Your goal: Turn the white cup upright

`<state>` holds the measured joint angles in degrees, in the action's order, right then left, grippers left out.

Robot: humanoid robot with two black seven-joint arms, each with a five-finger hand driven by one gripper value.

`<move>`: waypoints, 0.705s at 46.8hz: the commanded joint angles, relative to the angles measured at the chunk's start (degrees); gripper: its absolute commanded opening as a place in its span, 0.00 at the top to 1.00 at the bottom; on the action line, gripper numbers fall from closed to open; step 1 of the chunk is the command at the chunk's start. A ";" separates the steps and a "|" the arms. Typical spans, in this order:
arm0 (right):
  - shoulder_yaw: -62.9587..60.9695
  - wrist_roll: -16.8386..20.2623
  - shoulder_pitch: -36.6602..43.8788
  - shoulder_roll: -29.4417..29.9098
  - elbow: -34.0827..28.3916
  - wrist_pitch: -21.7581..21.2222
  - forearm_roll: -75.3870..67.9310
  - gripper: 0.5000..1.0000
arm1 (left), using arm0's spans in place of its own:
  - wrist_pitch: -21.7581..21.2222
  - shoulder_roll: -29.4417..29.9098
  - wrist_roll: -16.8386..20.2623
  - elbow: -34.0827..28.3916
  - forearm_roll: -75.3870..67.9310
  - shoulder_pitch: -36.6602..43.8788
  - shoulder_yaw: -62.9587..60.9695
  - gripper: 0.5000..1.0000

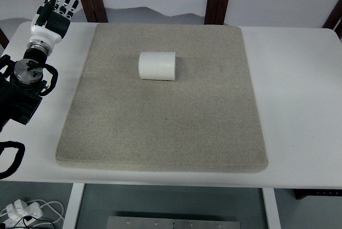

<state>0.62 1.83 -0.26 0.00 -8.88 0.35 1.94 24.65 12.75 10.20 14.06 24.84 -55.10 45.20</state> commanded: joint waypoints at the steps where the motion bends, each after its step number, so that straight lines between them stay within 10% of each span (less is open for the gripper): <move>1: 0.00 0.02 0.00 0.00 0.00 0.00 -0.01 0.10 | -0.04 0.00 0.00 0.00 -0.05 -0.01 -0.02 0.01; 33: 0.00 0.02 0.00 0.00 0.00 0.00 -0.01 0.10 | -0.04 0.09 0.61 -0.09 -0.14 -0.62 -0.99 0.01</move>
<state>0.61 1.84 -0.26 0.00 -8.88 0.35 1.94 24.60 12.75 10.86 13.98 24.76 -55.60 44.58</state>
